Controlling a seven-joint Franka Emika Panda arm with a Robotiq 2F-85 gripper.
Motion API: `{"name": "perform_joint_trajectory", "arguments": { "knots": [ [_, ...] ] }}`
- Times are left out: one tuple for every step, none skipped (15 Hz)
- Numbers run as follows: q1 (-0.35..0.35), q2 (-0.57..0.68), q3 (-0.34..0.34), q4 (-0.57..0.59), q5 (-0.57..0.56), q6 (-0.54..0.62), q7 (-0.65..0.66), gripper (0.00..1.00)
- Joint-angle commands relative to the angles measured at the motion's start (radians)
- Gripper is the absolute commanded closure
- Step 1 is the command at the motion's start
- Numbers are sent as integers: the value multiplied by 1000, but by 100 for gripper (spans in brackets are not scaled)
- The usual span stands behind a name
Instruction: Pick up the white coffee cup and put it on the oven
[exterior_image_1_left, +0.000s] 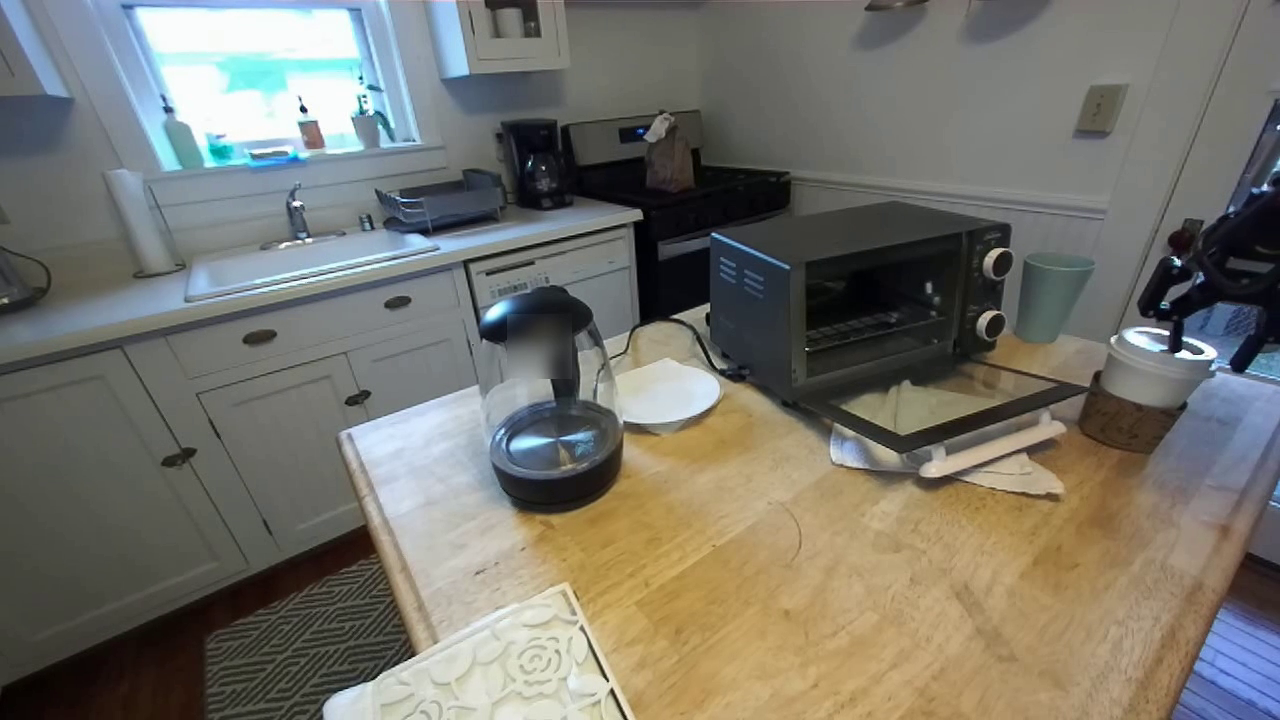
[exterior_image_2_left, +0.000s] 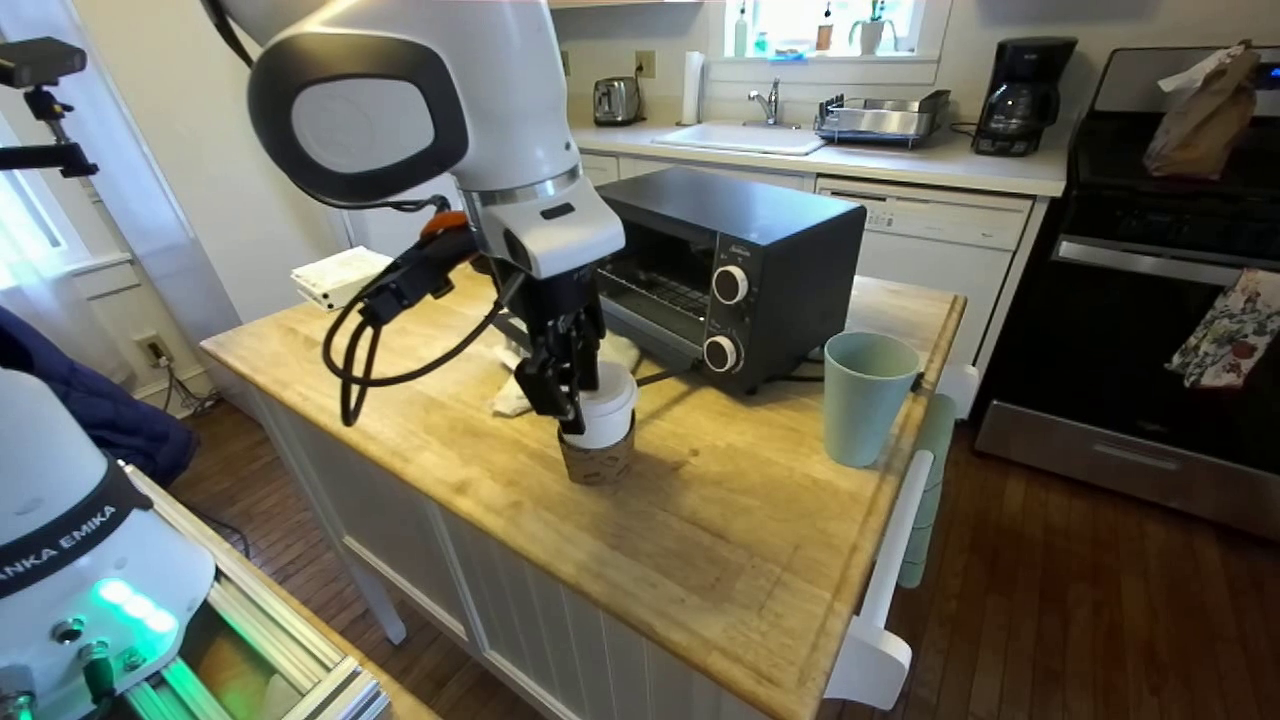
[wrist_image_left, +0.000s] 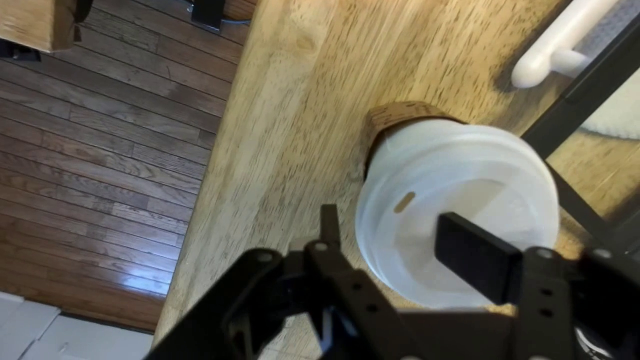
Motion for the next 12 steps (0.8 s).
{"name": "perform_joint_trajectory", "arguments": {
  "knots": [
    [-3,60,11,12,5,46,39,76],
    [-2,70,10,14,3,54,46,82],
    [0,80,9,15,3,62,52,90],
    [2,88,7,17,4,70,57,97],
    [5,93,5,19,4,75,62,99],
    [8,96,4,22,4,79,62,100],
    [9,91,3,23,3,79,61,100],
    [9,81,2,22,-1,76,59,100],
    [9,71,1,21,-2,69,55,100],
    [11,62,2,18,-3,66,52,100],
    [13,49,4,16,-6,58,48,100],
    [14,40,6,14,-8,57,45,100]
  ]
}}
